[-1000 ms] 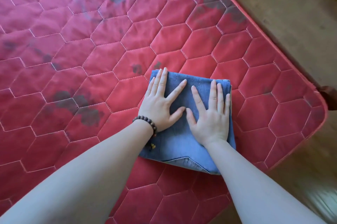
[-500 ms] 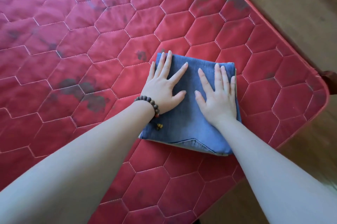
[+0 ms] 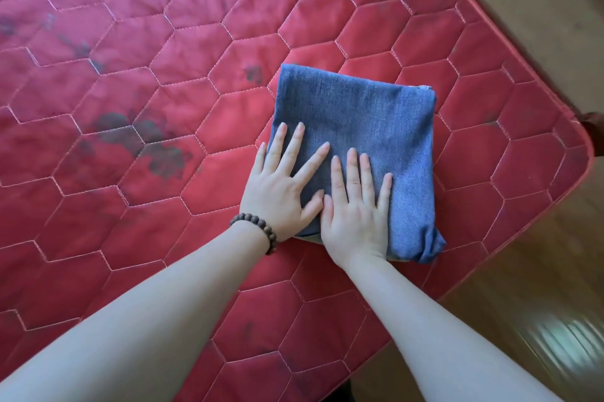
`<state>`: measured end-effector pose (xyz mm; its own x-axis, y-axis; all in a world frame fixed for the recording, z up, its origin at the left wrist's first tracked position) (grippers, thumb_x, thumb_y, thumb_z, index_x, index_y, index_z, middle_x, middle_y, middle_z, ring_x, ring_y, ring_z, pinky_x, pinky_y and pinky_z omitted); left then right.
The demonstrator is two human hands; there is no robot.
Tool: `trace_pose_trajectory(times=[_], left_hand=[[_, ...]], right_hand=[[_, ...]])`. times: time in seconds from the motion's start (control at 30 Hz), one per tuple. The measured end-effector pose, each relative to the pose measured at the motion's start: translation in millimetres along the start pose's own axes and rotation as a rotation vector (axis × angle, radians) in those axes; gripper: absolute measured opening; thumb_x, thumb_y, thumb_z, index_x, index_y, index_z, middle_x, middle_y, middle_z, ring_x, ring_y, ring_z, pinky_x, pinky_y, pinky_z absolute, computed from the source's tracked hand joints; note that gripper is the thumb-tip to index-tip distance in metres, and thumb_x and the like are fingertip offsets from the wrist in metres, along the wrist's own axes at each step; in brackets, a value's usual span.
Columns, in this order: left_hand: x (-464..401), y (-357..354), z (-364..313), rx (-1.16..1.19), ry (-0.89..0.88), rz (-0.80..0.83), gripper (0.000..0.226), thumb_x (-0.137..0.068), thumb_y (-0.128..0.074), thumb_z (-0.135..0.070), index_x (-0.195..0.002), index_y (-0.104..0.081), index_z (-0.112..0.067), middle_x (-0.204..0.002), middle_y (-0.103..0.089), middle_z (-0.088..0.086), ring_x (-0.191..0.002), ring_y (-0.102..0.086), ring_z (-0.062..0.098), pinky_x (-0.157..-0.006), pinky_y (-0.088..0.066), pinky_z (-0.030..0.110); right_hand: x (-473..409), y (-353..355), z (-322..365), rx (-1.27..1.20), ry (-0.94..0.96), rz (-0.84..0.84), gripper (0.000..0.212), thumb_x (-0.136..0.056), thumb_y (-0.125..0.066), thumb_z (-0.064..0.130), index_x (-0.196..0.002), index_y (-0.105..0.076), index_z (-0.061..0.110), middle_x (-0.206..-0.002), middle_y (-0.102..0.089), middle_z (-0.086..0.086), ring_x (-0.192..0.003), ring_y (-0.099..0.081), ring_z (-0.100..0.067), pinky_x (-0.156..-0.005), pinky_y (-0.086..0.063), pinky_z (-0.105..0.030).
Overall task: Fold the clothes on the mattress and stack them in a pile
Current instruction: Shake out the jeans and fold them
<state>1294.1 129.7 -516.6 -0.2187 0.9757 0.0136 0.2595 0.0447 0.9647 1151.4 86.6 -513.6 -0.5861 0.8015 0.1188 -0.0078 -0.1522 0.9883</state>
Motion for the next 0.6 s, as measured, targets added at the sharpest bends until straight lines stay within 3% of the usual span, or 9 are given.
trace_pose_trajectory(times=[0.1, 0.23, 0.37, 0.47, 0.6], left_hand=[[1, 0, 2, 0.050, -0.010, -0.012, 0.069, -0.087, -0.045, -0.054, -0.150, -0.026, -0.034, -0.161, -0.010, 0.010, -0.149, 0.000, 0.030, -0.120, -0.008, 0.048], [0, 0, 4, 0.106, -0.022, -0.019, 0.064, -0.089, -0.044, -0.052, -0.149, -0.029, -0.036, -0.161, -0.009, 0.009, -0.149, 0.001, 0.029, -0.118, -0.011, 0.054], [-1, 1, 8, 0.308, 0.132, -0.078, 0.056, -0.088, -0.048, -0.051, -0.143, -0.038, -0.044, -0.161, 0.007, 0.006, -0.147, 0.009, 0.035, -0.114, -0.007, 0.063], [-1, 4, 13, 0.548, 0.253, -0.035, 0.058, -0.086, -0.058, -0.049, -0.140, -0.036, -0.052, -0.161, 0.011, 0.006, -0.148, -0.009, 0.028, -0.117, -0.025, 0.046], [-1, 8, 11, 0.563, 0.260, -0.018, 0.062, -0.086, -0.065, -0.043, -0.141, -0.036, -0.051, -0.158, -0.016, 0.005, -0.141, -0.031, 0.017, -0.112, -0.032, 0.031]], right_hand=[[5, 5, -20, 0.017, 0.059, -0.019, 0.059, -0.097, -0.031, 0.046, -0.152, -0.026, 0.024, -0.160, -0.017, -0.006, -0.149, -0.012, -0.023, -0.118, -0.010, -0.054], [7, 10, -46, -0.026, -0.197, -0.068, 0.061, -0.097, -0.031, 0.050, -0.153, -0.021, 0.028, -0.162, -0.007, -0.005, -0.149, -0.006, -0.027, -0.117, -0.007, -0.057], [-5, 14, -53, -0.265, -0.362, -0.105, 0.071, -0.093, -0.037, 0.060, -0.154, -0.009, 0.035, -0.161, 0.006, -0.013, -0.146, -0.013, -0.038, -0.114, -0.024, -0.056], [-20, 22, -72, -0.512, -0.370, -0.033, 0.082, -0.084, -0.045, 0.070, -0.145, 0.008, 0.056, -0.161, 0.012, -0.008, -0.142, -0.027, -0.037, -0.105, -0.038, -0.048], [-24, 25, -80, -0.576, -0.340, 0.029, 0.088, -0.075, -0.047, 0.074, -0.139, 0.012, 0.063, -0.161, -0.008, -0.008, -0.140, -0.033, -0.031, -0.103, -0.035, -0.039]])
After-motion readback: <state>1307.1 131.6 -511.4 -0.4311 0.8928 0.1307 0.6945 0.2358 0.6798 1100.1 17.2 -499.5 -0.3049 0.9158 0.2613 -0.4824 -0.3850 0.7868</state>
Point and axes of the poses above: each hand's wrist, its own x-axis away from the middle knuckle, its own y-axis out of the back of the hand, z = x × y, the point moved 1 cm from there along -x, towards the middle knuckle
